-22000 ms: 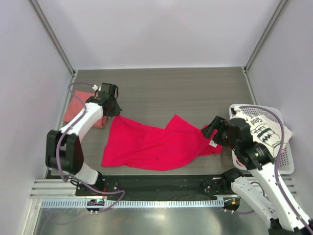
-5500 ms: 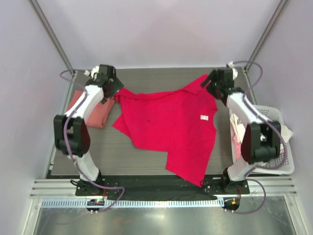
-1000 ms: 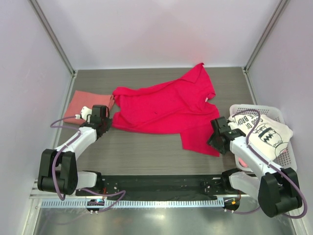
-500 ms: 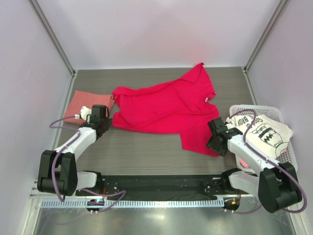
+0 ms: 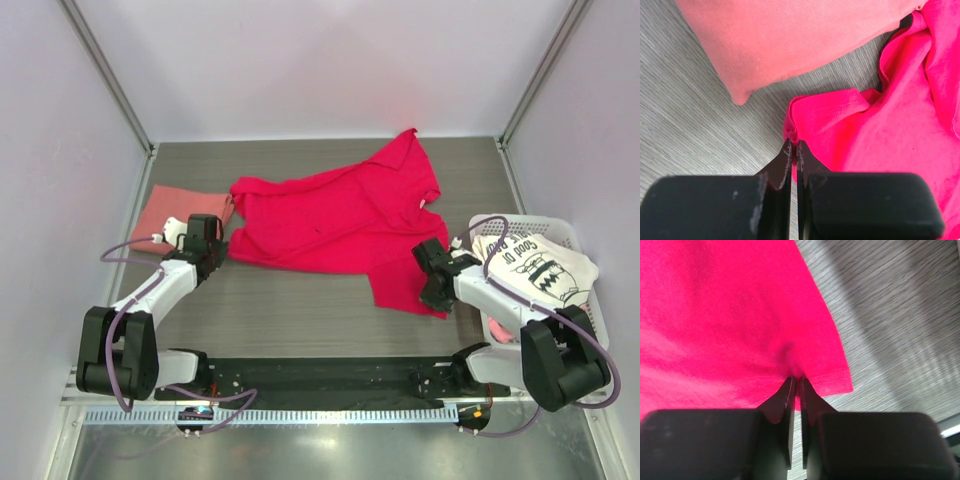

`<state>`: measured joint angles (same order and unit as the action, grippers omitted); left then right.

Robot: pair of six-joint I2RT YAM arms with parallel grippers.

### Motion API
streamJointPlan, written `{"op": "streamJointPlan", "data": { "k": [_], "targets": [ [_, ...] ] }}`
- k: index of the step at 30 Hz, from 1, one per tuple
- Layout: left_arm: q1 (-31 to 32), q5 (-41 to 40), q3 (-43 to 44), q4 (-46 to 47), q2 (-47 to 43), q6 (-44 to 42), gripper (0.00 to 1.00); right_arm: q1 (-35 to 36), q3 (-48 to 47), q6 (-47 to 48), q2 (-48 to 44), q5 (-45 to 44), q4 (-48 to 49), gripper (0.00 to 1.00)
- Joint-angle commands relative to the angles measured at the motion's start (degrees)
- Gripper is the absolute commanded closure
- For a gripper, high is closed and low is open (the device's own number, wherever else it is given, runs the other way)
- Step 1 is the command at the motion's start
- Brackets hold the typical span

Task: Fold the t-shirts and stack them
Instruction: Flatten the tshirt out

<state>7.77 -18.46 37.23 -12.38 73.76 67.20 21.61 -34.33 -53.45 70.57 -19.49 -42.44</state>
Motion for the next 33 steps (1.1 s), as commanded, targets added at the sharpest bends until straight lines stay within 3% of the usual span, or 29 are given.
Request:
{"op": "streamJointPlan", "data": {
  "k": [1, 13, 15, 18, 19, 20, 25, 33],
  "targets": [
    [-0.21, -2.99, 0.30, 0.61, -0.28, 0.83, 1.00, 0.54, 0.40, -0.87, -2.18, -1.35, -0.19, 0.98],
    [-1.17, -5.98, 3.37, -5.01, -0.28, -0.31, 1.00, 3.52, -4.60, 1.95, -2.90, 4.18, 0.42, 0.98],
    [-4.23, -4.75, 3.98, -5.37, -0.02, -2.59, 1.00, 5.19, -5.57, 2.74, -1.14, 5.33, 1.30, 0.89],
    [-12.58, 1.37, 4.69, -6.25, 2.52, -5.32, 1.00, 8.09, -6.45, 3.53, 0.71, 6.48, 2.18, 0.68],
    [-14.43, 3.23, 4.86, -6.25, 3.49, -5.93, 1.00, 9.23, -6.37, 3.18, 0.54, 5.61, 2.09, 0.53],
    [-17.15, 5.08, 5.13, -6.25, 6.28, -6.72, 1.00, 9.50, -6.28, 2.74, -0.42, 5.16, 1.57, 0.50],
    [-18.41, 11.25, 6.62, -4.58, 11.84, -7.78, 1.00, 9.86, -3.57, 2.21, -4.03, 5.42, 0.16, 0.49],
    [-18.23, 11.08, 1.88, -0.02, 6.06, -6.82, 1.00, 17.05, 1.19, -0.33, -9.92, 9.47, 2.45, 0.51]
  ]
}}
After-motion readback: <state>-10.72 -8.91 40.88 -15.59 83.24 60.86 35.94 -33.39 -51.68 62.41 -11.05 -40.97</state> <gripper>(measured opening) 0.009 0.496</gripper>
